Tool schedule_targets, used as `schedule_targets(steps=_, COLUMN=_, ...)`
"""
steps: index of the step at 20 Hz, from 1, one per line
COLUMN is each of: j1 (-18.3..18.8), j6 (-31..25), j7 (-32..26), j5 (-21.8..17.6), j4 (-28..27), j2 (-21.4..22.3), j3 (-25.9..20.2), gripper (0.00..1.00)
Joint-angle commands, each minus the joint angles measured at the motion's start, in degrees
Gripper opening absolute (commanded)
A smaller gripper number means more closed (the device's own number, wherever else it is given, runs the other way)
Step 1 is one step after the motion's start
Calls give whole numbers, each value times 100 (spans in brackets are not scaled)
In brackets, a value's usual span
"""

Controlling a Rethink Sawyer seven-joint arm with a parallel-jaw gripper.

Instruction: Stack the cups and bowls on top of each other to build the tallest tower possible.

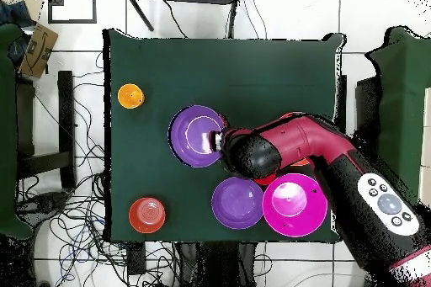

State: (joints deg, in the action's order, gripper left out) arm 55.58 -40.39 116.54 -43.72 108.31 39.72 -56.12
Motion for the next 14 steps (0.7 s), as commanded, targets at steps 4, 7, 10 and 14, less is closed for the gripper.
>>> schedule_targets(steps=4, j1=-429, j6=692, j7=-596, j5=-1043, j4=73, j2=-11, j3=411, gripper=0)
schedule_targets(steps=7, j1=-443, j6=792, j7=-576, j5=-1059, j4=42, j2=-47, j3=417, gripper=0)
schedule_targets(steps=10, j1=-436, j6=798, j7=-588, j5=-958, j4=48, j2=-40, j3=428, gripper=0)
schedule_targets(steps=14, j1=-330, j6=575, j7=-844, j5=-673, j4=76, j2=-134, j3=353, gripper=0)
